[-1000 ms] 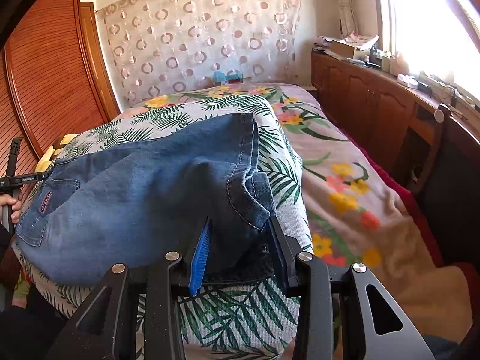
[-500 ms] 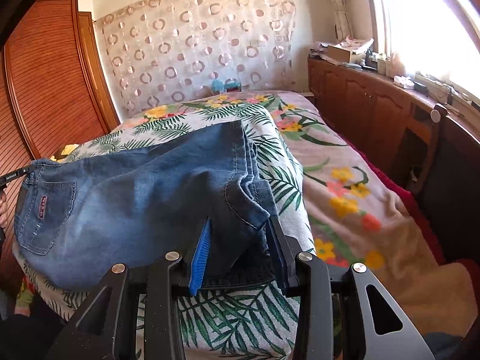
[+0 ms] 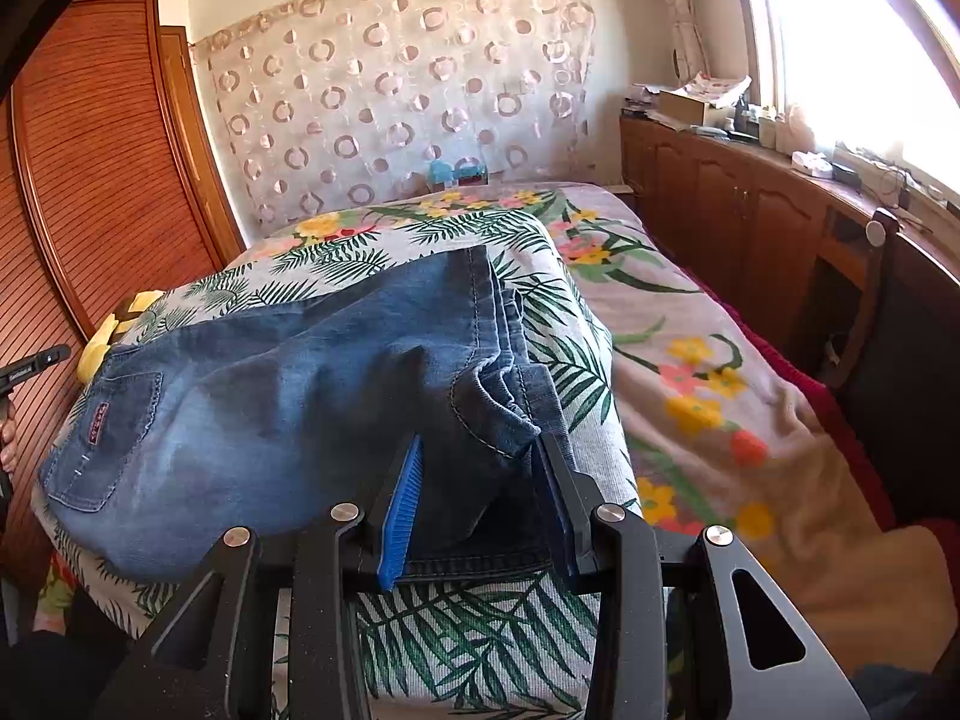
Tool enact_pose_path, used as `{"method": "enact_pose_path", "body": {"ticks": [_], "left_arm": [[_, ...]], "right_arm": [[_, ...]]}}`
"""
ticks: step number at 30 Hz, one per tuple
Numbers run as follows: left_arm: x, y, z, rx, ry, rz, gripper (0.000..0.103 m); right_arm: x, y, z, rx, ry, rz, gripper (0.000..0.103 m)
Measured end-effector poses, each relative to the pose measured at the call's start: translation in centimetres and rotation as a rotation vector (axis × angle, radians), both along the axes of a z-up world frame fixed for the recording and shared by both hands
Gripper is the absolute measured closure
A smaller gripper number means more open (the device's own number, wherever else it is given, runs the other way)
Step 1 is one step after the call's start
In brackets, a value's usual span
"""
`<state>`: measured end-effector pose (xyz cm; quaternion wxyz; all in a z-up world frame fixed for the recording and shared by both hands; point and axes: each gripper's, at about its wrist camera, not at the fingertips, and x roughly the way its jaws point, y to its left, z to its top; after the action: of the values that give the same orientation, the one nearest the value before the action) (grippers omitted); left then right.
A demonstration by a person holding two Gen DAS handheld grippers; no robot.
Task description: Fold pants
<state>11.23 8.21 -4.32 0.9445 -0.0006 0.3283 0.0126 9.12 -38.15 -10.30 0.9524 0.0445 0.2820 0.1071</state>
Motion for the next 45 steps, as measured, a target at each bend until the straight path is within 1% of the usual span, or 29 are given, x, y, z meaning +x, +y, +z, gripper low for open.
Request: {"method": "enact_pose_path", "body": {"ticks": [2, 3, 4, 5, 6, 8, 11, 14, 18, 24, 30, 31, 32, 33, 35, 38, 45], "left_arm": [[-0.5, -0.8, -0.1, -0.011, 0.001, -0.021, 0.055], [-0.8, -1.4, -0.3, -0.015, 0.005, -0.033, 0.047], [-1.1, -2.0, -0.5, -0.020, 0.001, -0.047, 0.033], [-1.2, -2.5, -0.7, -0.024, -0.002, -0.057, 0.027], [-1.6, -3.3, -1.1, -0.033, -0.004, -0.083, 0.024], [-1.7, -4.6, -1.8, -0.027, 0.015, -0.106, 0.024], [-2.1, -6.5, -2.7, -0.023, 0.022, -0.131, 0.024], [-2.6, -7.8, -3.1, -0.050, 0.024, -0.158, 0.024], [-3.1, -9.2, -3.2, -0.051, 0.035, -0.166, 0.024], [-3.8, -10.1, -3.1, -0.053, 0.039, -0.173, 0.024], [-4.3, -10.8, -3.4, -0.059, 0.043, -0.191, 0.024], [-4.3, -10.9, -3.4, -0.059, 0.044, -0.193, 0.024], [-4.4, -11.0, -3.5, -0.058, 0.044, -0.195, 0.024], [-4.4, -11.1, -3.6, -0.058, 0.045, -0.196, 0.024], [-4.4, -11.2, -3.7, -0.064, 0.047, -0.199, 0.024], [-4.3, -11.2, -3.8, -0.066, 0.050, -0.194, 0.024], [-4.4, -11.1, -3.7, -0.069, 0.047, -0.190, 0.024]], "right_arm": [[0.0, 0.1, -0.2, -0.001, 0.004, -0.003, 0.064], [0.0, 0.1, -0.2, -0.001, 0.005, -0.003, 0.064], [0.0, 0.1, -0.2, -0.001, 0.007, -0.004, 0.064], [0.1, 0.1, -0.2, -0.002, 0.008, -0.004, 0.064], [0.0, 0.2, -0.1, -0.003, 0.009, -0.005, 0.064], [0.1, 0.1, -0.1, -0.003, 0.012, -0.005, 0.064], [0.2, 0.0, -0.1, -0.005, 0.017, -0.006, 0.064], [0.4, 0.1, -0.1, -0.012, 0.021, -0.009, 0.064], [0.8, 0.1, -0.3, -0.022, 0.031, -0.015, 0.064], [1.3, 0.1, -0.6, -0.034, 0.048, -0.026, 0.064], [1.0, 0.1, 0.1, -0.043, 0.030, -0.023, 0.065], [0.9, 0.1, 0.2, -0.043, 0.021, -0.020, 0.072], [0.7, 0.1, 0.3, -0.044, 0.015, -0.016, 0.077], [0.7, 0.1, 0.4, -0.040, 0.013, -0.011, 0.079], [0.4, 0.0, 1.0, 0.003, -0.001, 0.010, 0.089], [-0.2, 0.1, 2.1, 0.018, -0.040, 0.025, 0.093], [-1.6, 0.8, 3.9, 0.036, -0.109, 0.084, 0.095]]}}
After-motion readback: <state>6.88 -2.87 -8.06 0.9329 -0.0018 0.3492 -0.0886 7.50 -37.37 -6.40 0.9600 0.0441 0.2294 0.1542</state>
